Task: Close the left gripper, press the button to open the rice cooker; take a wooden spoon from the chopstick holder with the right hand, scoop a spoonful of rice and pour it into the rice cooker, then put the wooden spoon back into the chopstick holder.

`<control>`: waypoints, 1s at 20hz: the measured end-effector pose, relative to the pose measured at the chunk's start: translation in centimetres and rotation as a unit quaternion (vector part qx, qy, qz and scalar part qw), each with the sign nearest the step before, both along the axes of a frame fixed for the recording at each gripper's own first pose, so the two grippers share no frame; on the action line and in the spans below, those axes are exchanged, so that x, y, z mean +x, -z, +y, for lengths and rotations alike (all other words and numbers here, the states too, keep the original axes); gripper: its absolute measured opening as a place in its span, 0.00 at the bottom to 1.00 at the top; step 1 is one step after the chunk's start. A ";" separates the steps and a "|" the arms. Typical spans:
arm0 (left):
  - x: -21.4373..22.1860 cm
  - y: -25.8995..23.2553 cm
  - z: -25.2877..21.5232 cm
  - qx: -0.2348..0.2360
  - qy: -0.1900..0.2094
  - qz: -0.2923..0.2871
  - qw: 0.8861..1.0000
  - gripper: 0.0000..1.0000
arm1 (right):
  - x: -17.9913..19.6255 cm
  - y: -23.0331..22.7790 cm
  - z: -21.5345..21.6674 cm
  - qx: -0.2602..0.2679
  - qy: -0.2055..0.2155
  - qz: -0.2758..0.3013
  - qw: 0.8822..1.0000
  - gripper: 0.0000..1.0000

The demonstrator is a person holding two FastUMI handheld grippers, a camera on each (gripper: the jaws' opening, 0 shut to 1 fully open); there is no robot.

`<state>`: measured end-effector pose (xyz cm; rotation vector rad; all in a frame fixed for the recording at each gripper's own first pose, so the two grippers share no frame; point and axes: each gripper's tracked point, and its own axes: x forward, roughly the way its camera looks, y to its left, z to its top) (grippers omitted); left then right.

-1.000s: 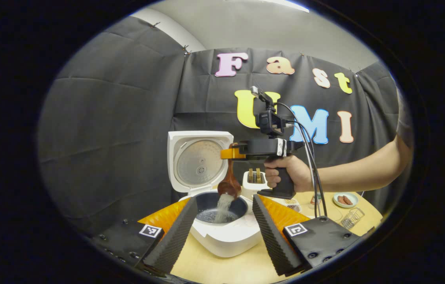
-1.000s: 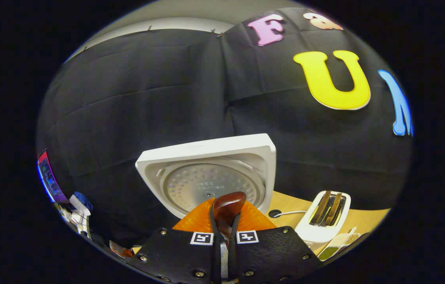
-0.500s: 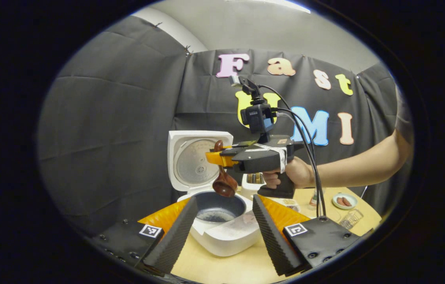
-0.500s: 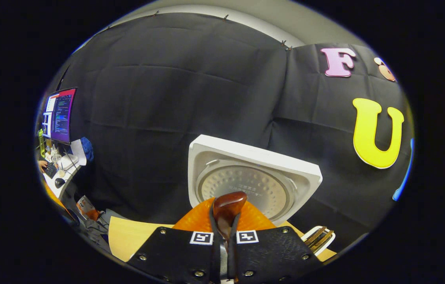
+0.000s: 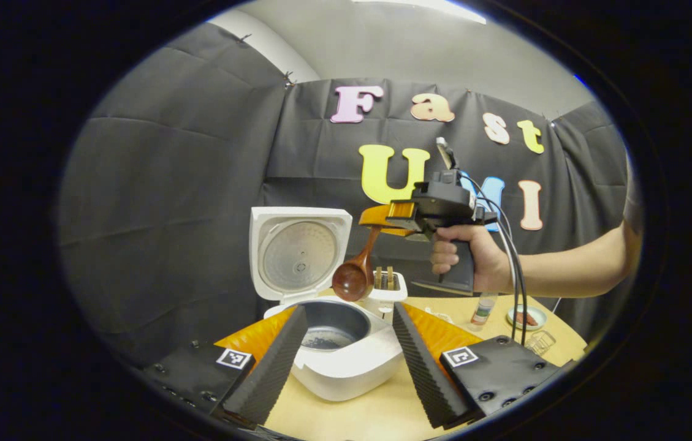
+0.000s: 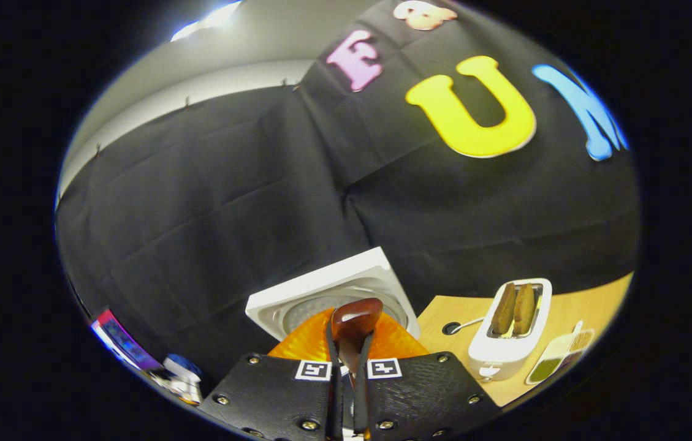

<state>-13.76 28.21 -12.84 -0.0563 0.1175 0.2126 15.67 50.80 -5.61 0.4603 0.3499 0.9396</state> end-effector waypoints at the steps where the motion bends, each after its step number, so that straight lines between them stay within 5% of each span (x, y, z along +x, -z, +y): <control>1: 0.2 -0.3 -0.2 0.001 0.004 -0.001 1.000 0.97 | 0.7 -0.6 -0.9 0.021 0.010 0.019 1.000 0.07; 9: 2.4 -1.8 -4.2 0.001 0.041 -0.007 0.999 0.97 | 2.7 -1.3 -7.6 0.127 0.071 0.119 0.982 0.07; 20: 4.6 -3.9 -10.8 0.007 0.086 -0.011 0.996 0.97 | 1.7 -1.4 -18.1 0.185 0.151 0.140 0.961 0.07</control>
